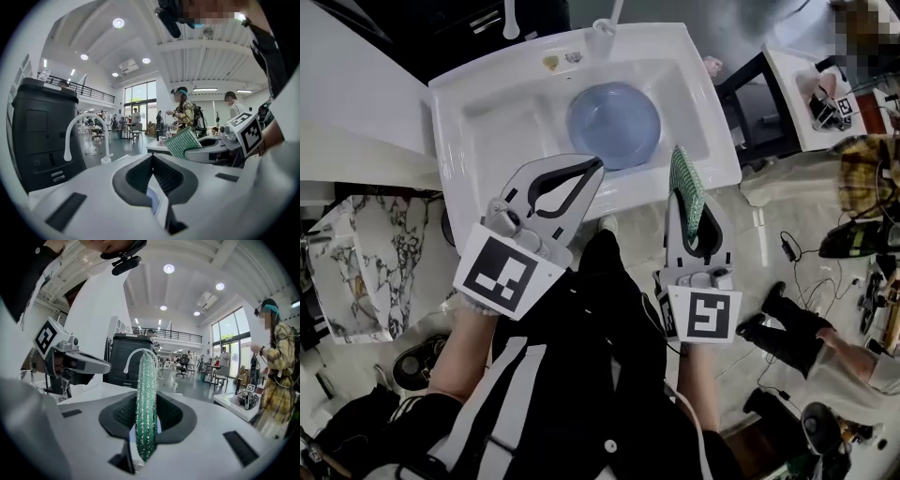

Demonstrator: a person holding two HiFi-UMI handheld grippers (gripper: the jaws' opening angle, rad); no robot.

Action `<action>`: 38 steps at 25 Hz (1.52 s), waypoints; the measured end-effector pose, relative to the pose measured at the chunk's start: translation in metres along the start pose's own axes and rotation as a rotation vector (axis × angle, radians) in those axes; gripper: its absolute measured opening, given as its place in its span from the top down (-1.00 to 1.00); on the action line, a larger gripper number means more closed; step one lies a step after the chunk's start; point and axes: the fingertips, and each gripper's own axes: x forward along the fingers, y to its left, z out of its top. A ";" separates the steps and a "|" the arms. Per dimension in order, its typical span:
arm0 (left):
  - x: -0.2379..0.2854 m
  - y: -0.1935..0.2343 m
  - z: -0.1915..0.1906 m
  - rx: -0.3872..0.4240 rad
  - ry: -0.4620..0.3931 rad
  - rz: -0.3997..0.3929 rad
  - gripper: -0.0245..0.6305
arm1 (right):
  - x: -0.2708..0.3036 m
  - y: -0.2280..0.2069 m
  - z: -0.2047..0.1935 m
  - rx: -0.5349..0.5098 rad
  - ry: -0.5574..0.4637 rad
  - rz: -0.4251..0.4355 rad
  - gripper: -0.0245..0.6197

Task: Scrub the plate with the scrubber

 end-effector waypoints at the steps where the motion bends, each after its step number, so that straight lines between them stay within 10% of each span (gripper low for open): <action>1: 0.005 0.003 0.000 -0.005 0.004 0.016 0.93 | 0.005 -0.005 -0.001 0.003 0.006 0.016 0.64; 20: 0.029 0.062 0.001 -0.097 0.047 0.417 0.93 | 0.110 -0.028 0.005 -0.016 0.005 0.359 0.64; 38: 0.022 0.119 -0.034 -0.269 0.056 0.509 0.93 | 0.153 -0.006 -0.002 -0.008 0.035 0.427 0.64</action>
